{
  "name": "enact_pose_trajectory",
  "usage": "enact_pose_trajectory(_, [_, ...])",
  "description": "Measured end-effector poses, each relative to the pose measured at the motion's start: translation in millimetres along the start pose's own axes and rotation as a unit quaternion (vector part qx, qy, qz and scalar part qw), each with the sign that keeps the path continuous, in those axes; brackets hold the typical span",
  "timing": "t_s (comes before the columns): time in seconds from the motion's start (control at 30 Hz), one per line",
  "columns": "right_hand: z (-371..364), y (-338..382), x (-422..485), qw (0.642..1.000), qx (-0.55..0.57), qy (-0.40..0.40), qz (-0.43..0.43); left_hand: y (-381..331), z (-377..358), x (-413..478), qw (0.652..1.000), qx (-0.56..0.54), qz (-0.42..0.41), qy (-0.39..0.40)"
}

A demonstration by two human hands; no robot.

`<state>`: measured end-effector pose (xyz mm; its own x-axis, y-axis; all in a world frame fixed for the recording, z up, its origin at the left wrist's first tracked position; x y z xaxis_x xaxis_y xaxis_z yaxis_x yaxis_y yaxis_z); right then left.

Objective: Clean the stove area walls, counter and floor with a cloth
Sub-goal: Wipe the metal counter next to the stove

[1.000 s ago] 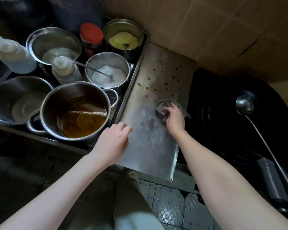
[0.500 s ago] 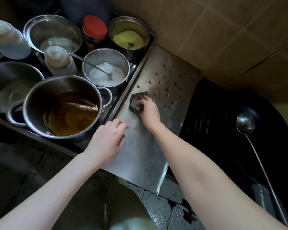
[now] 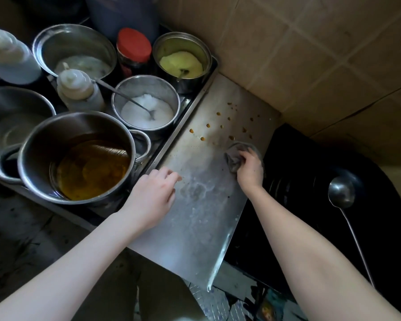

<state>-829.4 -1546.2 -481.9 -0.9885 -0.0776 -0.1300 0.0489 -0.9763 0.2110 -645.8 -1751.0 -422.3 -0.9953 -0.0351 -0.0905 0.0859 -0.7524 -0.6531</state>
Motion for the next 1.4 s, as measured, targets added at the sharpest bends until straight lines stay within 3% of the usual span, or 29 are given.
enact_pose_trajectory(0.37, [-23, 122, 14, 0.978, -0.027, 0.082, 0.192, 4, -4, 21, 0.999, -0.015, 0.027, -0.01])
enact_pose_trajectory(0.57, [-31, 136, 15, 0.96, -0.064, 0.082, 0.259, 2, -6, 25, 0.999, -0.01, 0.041, -0.01])
enact_pose_trajectory(0.9, [-3, 54, 6, 0.988, -0.027, 0.031, 0.146, 4, -3, 17, 0.999, -0.02, 0.042, -0.024])
enact_pose_trajectory(1.2, [-36, 111, -24, 0.968, -0.031, 0.055, 0.244, 6, -5, 17, 0.999, -0.003, 0.025, -0.038])
enact_pose_trajectory(1.4, [-34, 125, -3, 0.964, -0.046, 0.051, 0.256, 5, -6, 30, 0.998, -0.011, 0.027, -0.052])
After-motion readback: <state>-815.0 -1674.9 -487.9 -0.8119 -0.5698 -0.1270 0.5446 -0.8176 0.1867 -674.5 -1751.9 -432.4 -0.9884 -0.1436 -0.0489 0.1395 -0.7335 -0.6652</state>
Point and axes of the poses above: each hand's wrist, its own x-axis towards the middle knuckle, its own z-axis out of the back of the hand, y = z × x, the point moved 8 cm from there along x, towards the middle knuckle, and after that the axes turned 13 degrees about -x, right-handed, at the moved point
